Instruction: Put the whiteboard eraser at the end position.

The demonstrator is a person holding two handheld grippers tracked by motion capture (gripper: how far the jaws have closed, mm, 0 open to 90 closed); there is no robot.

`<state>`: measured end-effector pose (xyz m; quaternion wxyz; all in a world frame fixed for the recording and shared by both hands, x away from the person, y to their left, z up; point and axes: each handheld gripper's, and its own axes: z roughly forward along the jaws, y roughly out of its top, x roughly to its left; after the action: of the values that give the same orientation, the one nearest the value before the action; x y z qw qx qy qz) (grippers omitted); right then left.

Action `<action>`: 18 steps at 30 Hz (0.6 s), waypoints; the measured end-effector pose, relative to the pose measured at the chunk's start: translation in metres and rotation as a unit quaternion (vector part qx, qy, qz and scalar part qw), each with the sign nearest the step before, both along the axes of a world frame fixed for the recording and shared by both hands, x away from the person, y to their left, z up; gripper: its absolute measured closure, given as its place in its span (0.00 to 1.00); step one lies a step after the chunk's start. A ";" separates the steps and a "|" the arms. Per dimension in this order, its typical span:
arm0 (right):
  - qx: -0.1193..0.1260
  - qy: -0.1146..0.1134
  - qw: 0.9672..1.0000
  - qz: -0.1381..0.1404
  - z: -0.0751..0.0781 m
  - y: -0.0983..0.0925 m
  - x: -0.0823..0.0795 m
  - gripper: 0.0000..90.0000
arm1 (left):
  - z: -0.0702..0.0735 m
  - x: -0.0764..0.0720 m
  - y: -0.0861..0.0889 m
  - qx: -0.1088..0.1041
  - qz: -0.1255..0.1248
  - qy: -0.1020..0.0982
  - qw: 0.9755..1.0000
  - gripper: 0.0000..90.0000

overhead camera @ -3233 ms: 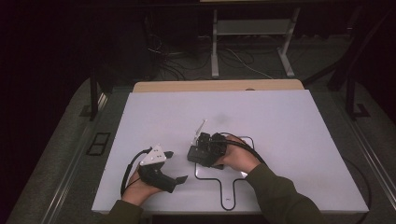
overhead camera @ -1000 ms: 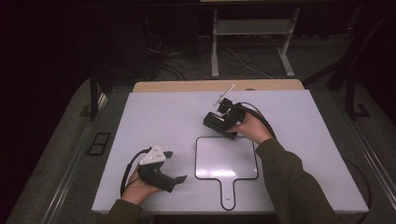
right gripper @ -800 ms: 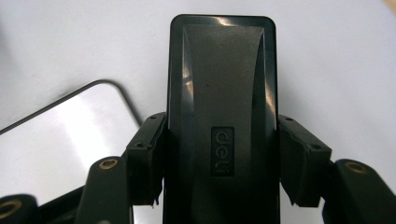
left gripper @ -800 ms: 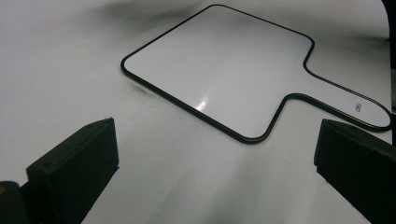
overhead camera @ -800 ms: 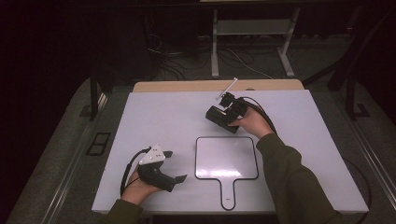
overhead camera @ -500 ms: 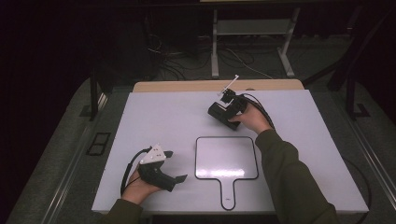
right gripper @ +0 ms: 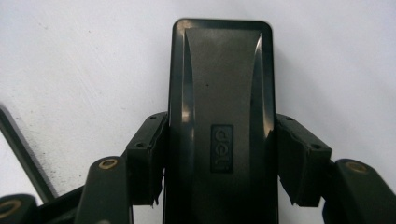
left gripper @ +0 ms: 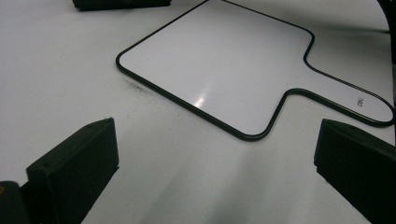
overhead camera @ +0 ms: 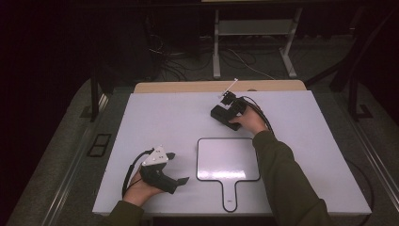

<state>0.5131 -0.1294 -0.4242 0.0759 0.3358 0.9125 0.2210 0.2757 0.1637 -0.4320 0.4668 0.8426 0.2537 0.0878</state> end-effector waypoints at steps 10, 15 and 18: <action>0.046 -0.012 0.999 -0.020 0.011 -0.009 -0.006 0.42 | -0.004 0.005 0.002 0.002 0.002 -0.002 1.000 0.00; 0.062 -0.027 0.997 -0.022 0.024 -0.016 -0.012 0.39 | -0.005 0.005 0.003 -0.002 0.008 -0.001 1.000 0.00; 0.077 -0.034 0.996 -0.022 0.031 -0.021 -0.017 0.35 | -0.004 0.005 0.003 -0.004 0.014 0.000 1.000 0.00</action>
<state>0.4964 -0.1502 -0.3930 0.0855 0.3530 0.8820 0.3004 0.2810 0.1670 -0.4363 0.4691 0.8370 0.2656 0.0936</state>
